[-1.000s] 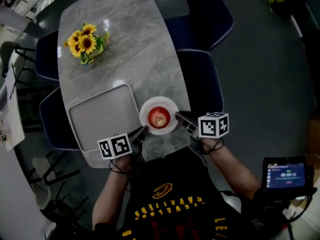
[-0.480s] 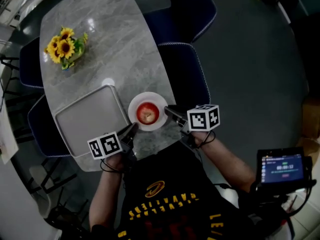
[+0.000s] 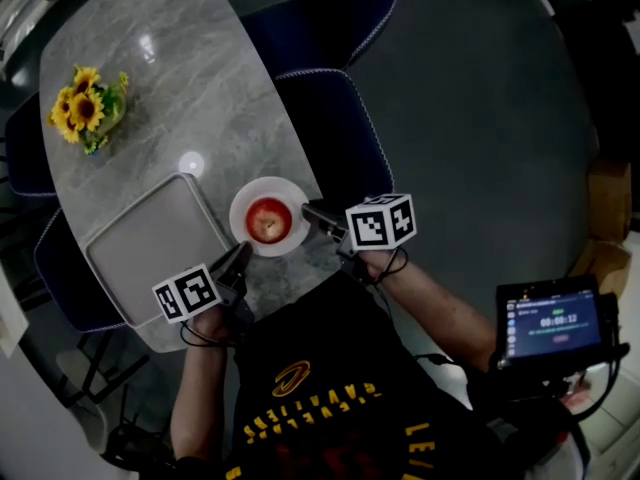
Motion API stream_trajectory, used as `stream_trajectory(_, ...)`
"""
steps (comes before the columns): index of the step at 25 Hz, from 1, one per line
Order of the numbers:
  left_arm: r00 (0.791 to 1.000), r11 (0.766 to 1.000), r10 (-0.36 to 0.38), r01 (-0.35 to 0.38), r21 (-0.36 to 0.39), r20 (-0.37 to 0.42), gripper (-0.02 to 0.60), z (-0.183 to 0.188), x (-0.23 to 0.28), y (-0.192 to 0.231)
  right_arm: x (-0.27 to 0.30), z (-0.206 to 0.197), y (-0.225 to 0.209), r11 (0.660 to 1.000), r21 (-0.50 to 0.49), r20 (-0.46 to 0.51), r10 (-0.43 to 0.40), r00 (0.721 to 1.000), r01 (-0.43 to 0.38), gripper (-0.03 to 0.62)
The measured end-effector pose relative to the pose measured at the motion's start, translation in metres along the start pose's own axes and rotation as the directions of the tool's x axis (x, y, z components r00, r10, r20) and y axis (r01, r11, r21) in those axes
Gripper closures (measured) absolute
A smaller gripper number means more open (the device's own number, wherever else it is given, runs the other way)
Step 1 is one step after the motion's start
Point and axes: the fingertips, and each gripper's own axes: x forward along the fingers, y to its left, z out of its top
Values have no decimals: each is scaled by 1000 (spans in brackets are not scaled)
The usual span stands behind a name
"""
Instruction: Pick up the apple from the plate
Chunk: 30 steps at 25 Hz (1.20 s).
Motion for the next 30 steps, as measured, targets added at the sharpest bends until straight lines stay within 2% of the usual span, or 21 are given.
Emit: stream_trajectory(30,1000,1000,10,-10,4,-24,549,6,12,3,4,4,-11,999,35,-7,1,1000,-1,551)
